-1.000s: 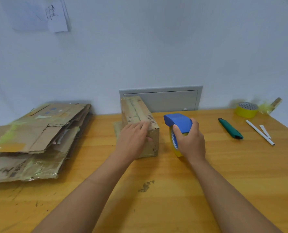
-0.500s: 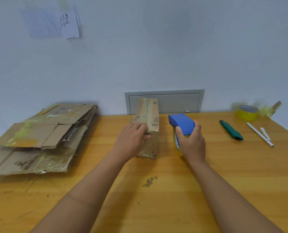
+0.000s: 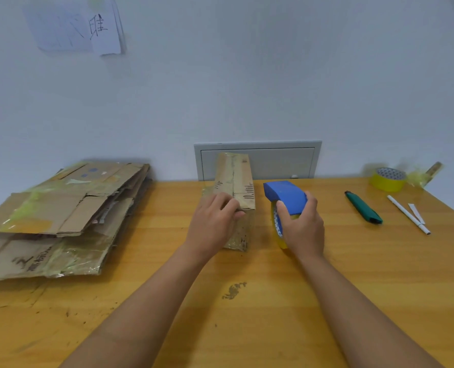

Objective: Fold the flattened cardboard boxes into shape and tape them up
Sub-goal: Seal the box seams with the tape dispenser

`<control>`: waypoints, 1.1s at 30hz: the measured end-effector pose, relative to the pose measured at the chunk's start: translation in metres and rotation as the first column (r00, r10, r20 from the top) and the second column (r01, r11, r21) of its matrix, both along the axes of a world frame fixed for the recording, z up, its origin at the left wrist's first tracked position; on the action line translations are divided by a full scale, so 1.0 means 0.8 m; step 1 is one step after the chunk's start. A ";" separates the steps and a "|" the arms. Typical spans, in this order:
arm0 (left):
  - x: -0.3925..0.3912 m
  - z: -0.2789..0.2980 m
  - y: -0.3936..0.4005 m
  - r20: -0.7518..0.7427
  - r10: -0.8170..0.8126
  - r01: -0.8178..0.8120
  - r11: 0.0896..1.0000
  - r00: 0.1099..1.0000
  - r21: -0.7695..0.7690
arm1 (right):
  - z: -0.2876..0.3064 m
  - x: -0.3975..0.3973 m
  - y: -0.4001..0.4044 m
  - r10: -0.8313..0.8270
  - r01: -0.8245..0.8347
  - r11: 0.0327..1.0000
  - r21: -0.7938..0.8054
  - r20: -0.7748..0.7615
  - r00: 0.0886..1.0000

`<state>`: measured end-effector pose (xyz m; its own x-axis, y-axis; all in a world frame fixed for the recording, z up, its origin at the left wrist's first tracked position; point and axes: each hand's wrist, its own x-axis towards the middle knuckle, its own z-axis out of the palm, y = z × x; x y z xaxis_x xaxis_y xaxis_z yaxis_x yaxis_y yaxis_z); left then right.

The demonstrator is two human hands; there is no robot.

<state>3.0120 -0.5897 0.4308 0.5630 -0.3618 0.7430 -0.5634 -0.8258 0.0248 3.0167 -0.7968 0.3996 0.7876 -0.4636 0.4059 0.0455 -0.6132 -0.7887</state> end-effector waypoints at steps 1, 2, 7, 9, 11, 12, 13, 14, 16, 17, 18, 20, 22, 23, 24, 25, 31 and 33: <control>0.000 -0.001 -0.002 -0.020 0.002 -0.003 1.000 1.000 -0.007 | -0.001 0.000 0.000 0.003 -0.003 1.000 -0.002 0.001 1.000; 0.000 -0.002 -0.003 -0.031 0.008 -0.009 1.000 0.999 -0.017 | -0.001 0.000 -0.001 0.004 -0.004 1.000 -0.007 0.002 1.000; 0.005 0.004 -0.011 -0.065 -0.010 0.002 0.992 0.998 -0.126 | -0.001 0.002 -0.001 -0.005 0.005 1.000 -0.009 0.000 1.000; 0.005 0.004 -0.013 -0.087 -0.006 -0.006 0.991 0.996 -0.130 | 0.000 0.000 0.000 -0.004 0.004 1.000 -0.003 -0.004 1.000; 0.005 0.003 -0.008 -0.163 -0.005 -0.020 0.988 0.987 -0.151 | 0.000 -0.002 0.000 -0.001 0.001 1.000 -0.009 -0.004 1.000; 0.004 0.002 -0.003 -0.189 -0.014 -0.015 0.989 0.982 -0.149 | 0.000 -0.002 0.000 -0.002 0.002 1.000 -0.014 -0.004 1.000; 0.003 0.000 0.003 -0.187 -0.029 0.004 0.991 0.982 -0.134 | 0.000 -0.002 -0.001 -0.005 0.005 1.000 -0.017 -0.006 1.000; 0.001 -0.003 0.010 -0.173 -0.049 0.029 0.992 0.984 -0.119 | 0.000 -0.002 -0.001 -0.008 0.007 1.000 -0.018 -0.009 1.000; -0.001 -0.009 0.021 -0.163 -0.073 0.047 0.987 0.984 -0.155 | 0.000 -0.003 0.000 -0.007 0.007 1.000 -0.017 -0.003 1.000; -0.001 -0.010 0.025 -0.162 -0.069 0.037 0.980 0.984 -0.197 | 0.001 -0.003 0.000 -0.002 0.002 1.000 -0.016 0.002 1.000; 0.001 -0.010 0.026 -0.162 -0.062 0.022 0.971 0.985 -0.237 | 0.002 -0.003 0.001 0.004 -0.004 1.000 -0.014 0.004 1.000; 0.007 -0.008 0.023 -0.171 -0.045 -0.003 0.962 0.984 -0.274 | 0.003 -0.003 0.000 0.013 -0.013 1.000 -0.008 0.003 1.000; 0.010 -0.003 0.018 -0.179 -0.042 -0.007 0.964 0.983 -0.264 | 0.003 -0.003 -0.002 0.012 -0.012 1.000 -0.003 0.001 1.000; 0.011 -0.001 0.016 -0.185 -0.050 0.000 0.966 0.981 -0.257 | 0.002 -0.004 -0.003 0.014 -0.014 1.000 -0.002 -0.003 1.000; 0.011 -0.001 0.015 -0.195 -0.061 0.010 0.968 0.979 -0.251 | 0.002 -0.005 -0.004 0.021 -0.021 1.000 -0.001 -0.009 1.000; 0.011 -0.002 0.015 -0.211 -0.068 0.014 0.969 0.975 -0.246 | 0.002 -0.006 -0.004 0.032 -0.032 0.999 0.003 -0.019 0.999; 0.011 -0.005 0.024 -0.236 -0.058 -0.007 0.965 0.970 -0.264 | 0.008 -0.010 -0.010 0.113 -0.108 0.993 0.051 -0.116 0.987; 0.013 -0.001 0.016 -0.257 -0.037 -0.029 0.969 0.966 -0.246 | 0.012 -0.011 -0.008 0.134 -0.115 0.980 0.160 -0.116 0.984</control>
<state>3.0226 -0.5768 0.4300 0.7459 -0.1890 0.6387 -0.5141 -0.7731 0.3716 3.0075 -0.8033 0.4089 0.8833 -0.4071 0.2325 0.0087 -0.4817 -0.8763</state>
